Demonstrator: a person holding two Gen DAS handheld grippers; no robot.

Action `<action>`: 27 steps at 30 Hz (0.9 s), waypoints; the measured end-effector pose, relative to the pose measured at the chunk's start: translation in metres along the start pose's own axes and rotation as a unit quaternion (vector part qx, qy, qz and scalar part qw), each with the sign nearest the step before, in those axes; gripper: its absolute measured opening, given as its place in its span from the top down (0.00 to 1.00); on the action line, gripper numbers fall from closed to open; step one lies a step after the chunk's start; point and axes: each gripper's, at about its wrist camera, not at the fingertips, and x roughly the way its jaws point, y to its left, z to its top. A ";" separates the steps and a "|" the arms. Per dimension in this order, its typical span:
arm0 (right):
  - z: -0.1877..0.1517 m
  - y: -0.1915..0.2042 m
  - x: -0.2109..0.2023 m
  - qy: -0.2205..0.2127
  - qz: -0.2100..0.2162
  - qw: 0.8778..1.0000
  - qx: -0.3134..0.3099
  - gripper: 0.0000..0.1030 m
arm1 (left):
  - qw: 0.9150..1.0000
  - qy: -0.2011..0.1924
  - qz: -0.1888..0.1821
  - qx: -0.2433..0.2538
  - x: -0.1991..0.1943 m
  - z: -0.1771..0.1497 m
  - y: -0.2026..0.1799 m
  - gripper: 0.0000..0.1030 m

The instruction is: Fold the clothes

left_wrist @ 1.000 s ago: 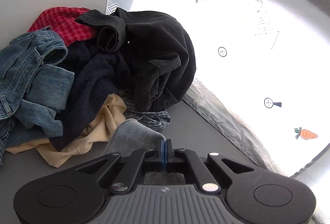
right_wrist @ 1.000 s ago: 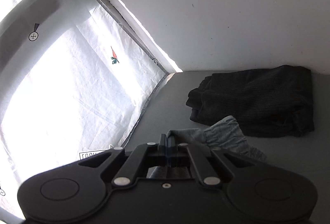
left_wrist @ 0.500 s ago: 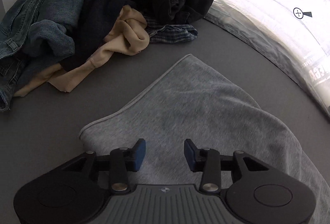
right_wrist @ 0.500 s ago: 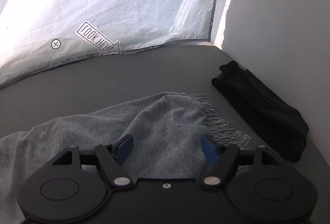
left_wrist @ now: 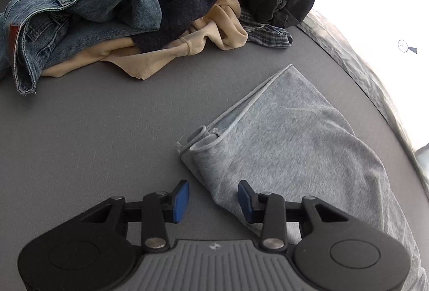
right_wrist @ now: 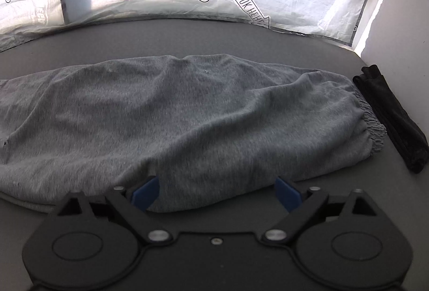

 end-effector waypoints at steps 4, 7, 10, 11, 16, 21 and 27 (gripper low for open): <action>-0.009 0.020 -0.014 0.005 -0.017 1.000 0.011 0.08 | 1.000 0.002 -0.019 0.016 0.004 0.018 0.003 0.96; -0.014 0.034 -0.025 0.013 -0.029 0.999 0.016 0.08 | 0.999 0.005 -0.033 0.027 0.005 0.031 0.005 0.97; -0.015 0.047 -0.034 0.015 -0.038 0.999 0.007 0.08 | 0.998 0.012 -0.049 0.028 -0.005 0.044 0.011 0.97; -0.014 0.053 -0.034 0.018 -0.026 1.000 0.003 0.08 | 0.998 0.016 -0.054 0.025 -0.008 0.048 0.012 0.97; -0.010 0.084 -0.032 0.040 0.058 0.997 -0.020 0.09 | 0.997 0.041 -0.056 0.025 -0.008 0.061 0.009 0.97; -0.005 0.114 -0.031 0.061 0.141 0.987 -0.042 0.48 | 0.996 0.066 -0.051 0.013 0.010 0.057 0.012 0.97; 0.001 0.151 -0.029 0.086 0.239 0.965 -0.068 0.76 | 0.995 0.065 -0.077 -0.025 0.005 0.053 0.028 0.95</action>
